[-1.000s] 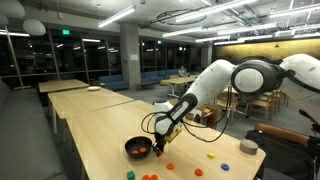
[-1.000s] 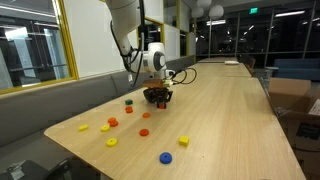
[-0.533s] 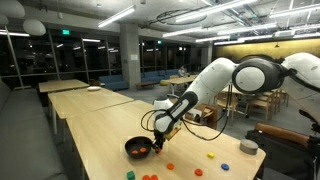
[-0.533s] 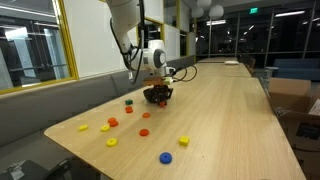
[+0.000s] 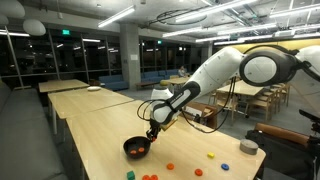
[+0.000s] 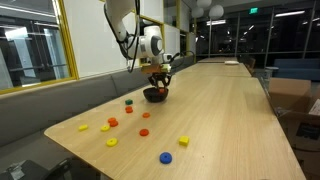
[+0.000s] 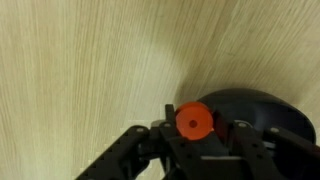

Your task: Pick up some of the orange objects from the table and put them in the bowl

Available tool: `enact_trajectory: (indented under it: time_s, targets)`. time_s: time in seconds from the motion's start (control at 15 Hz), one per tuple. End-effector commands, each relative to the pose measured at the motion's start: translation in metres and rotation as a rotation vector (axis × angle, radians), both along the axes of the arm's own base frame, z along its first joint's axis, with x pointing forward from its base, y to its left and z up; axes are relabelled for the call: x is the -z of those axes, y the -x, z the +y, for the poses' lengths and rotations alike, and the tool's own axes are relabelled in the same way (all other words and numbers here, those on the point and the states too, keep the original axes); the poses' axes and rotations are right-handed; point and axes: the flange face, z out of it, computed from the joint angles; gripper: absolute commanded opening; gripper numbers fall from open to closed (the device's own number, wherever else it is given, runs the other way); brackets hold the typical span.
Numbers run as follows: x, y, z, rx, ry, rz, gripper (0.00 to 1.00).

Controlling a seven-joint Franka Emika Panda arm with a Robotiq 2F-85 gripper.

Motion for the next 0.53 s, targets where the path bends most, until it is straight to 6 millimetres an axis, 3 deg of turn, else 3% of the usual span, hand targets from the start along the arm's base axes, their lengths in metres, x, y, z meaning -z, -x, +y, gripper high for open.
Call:
enact_trajectory:
  time_s: [0.0,0.47]
  targets:
    - [-0.021,0.004,0.015,-0.028,0.031,-0.04,0.25]
    - [-0.01,-0.001,0.053,-0.104,-0.029,-0.043,0.25]
